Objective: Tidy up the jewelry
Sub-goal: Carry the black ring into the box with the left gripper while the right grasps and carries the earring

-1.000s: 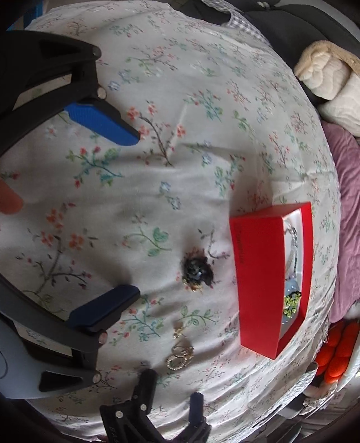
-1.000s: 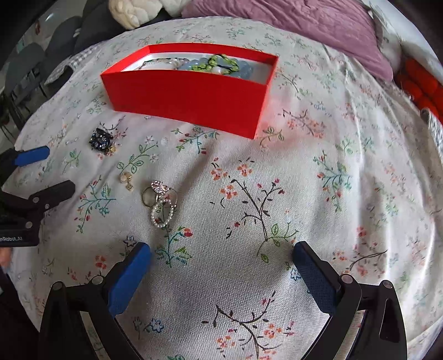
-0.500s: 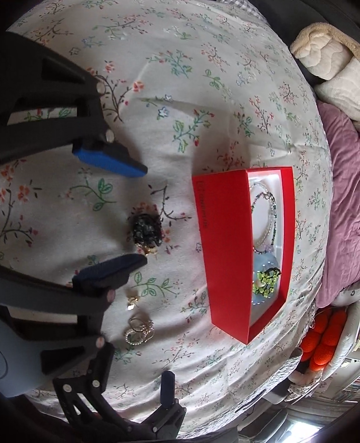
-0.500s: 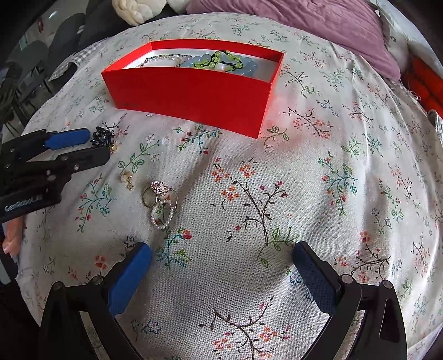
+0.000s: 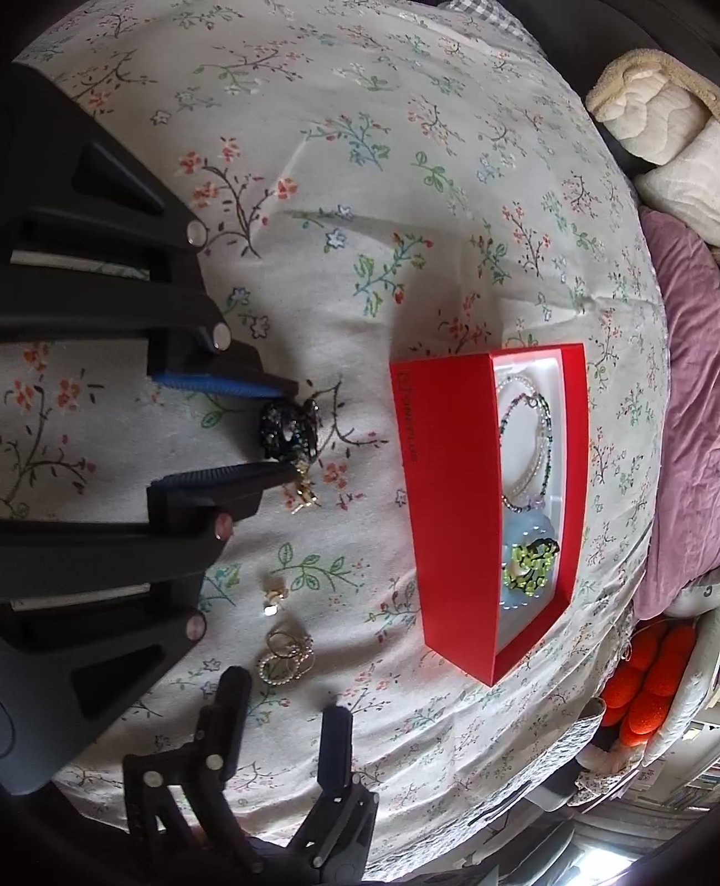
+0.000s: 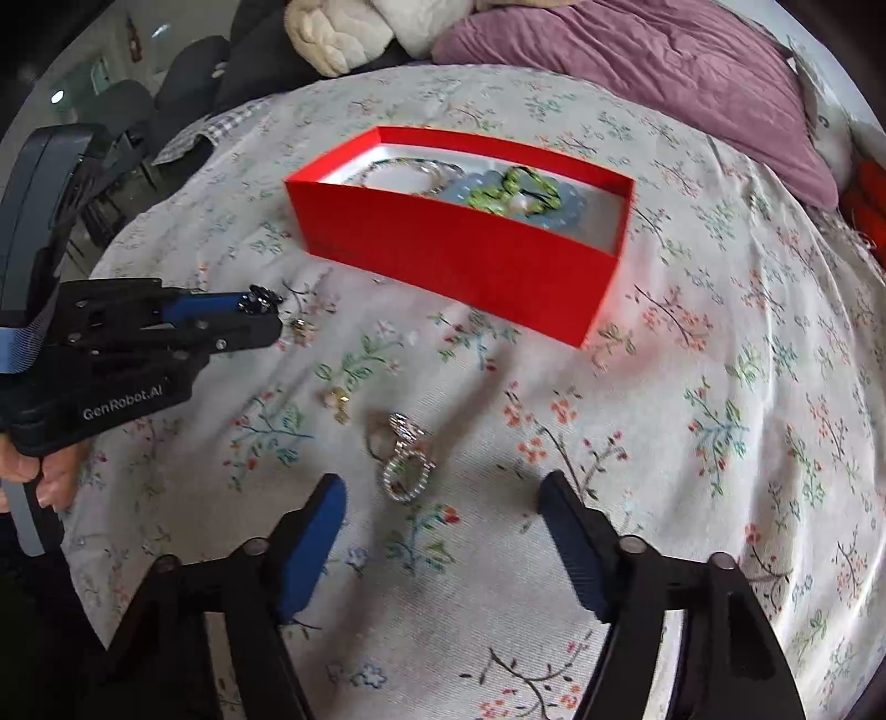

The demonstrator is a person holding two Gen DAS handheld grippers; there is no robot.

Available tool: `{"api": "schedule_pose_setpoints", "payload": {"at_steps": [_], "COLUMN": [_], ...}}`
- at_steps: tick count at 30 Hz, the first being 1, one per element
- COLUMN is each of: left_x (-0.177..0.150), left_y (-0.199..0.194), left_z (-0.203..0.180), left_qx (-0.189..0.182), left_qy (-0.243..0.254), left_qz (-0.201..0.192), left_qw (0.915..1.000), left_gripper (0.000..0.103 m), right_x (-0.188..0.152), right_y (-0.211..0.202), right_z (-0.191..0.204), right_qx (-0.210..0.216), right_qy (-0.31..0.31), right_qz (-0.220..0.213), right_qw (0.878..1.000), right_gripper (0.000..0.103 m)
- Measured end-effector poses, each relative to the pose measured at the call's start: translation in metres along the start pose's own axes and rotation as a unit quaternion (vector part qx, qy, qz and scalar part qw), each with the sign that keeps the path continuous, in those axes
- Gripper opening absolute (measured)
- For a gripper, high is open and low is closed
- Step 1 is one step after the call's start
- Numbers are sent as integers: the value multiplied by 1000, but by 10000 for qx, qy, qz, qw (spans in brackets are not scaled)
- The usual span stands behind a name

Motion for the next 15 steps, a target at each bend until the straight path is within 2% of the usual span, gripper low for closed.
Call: {"api": "schedule_pose_setpoints", "payload": {"at_steps": [2,10,15], "left_x": [-2,-5,-4], "left_y": [-2,-11,-13], "left_z": [1,5,7], "left_qx": [-5,-61,-92], "left_qy": [-4,-20,-44], "left_qz": [12,-11,-11], "left_qw": [10000,10000,9999], "left_gripper": [25,25,25], "right_x": [2,12,13], "right_y": [2,10,14], "right_z": [5,14,17], "right_qx": [47,22,-61], "right_qy": [-97,-462,-724], "right_qz": [-24,-101,-170], "right_qw": [9999,9989,9972], "right_gripper": [57,29,23]}}
Point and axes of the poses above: each gripper's, at about its wrist camera, not at the fingertips, and y roughly the way its jaws point, z to its left, x to its top, the point moved 4 cm from there along y, roughly the way its jaws point, and after that the axes turned 8 degrees about -z, right-handed, at the moved point
